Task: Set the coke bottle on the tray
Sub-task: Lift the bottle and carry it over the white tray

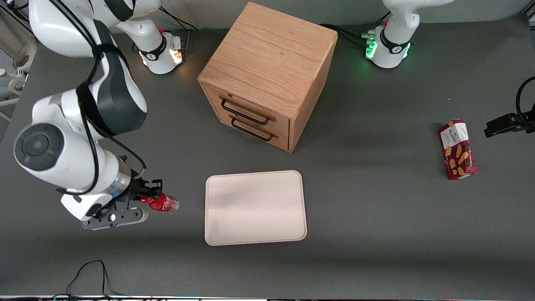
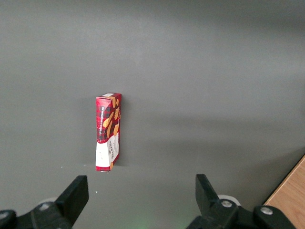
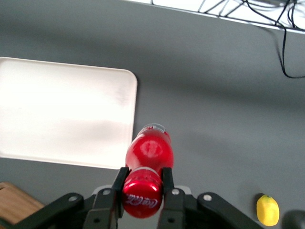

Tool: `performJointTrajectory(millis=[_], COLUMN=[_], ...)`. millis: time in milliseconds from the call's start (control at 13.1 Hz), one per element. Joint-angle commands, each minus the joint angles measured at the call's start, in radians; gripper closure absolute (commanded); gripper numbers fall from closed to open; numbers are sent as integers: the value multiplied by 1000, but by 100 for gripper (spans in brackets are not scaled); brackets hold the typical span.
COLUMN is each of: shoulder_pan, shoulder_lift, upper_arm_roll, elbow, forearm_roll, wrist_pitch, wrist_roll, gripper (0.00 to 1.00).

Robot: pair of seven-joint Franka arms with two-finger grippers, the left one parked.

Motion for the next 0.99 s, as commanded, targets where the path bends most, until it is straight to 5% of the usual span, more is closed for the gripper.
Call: performJointTrajectory(millis=[0, 229, 914], shoulder_pan=[-4, -1, 17], shoulder_lift=[-31, -5, 221], upper_arm_roll=[68, 151, 164], elbow=[7, 21, 13], forearm_roll=[-15, -17, -70], wrist_pitch=[-19, 53, 319], wrist_roll=[1, 74, 58], gripper=[100, 100, 100])
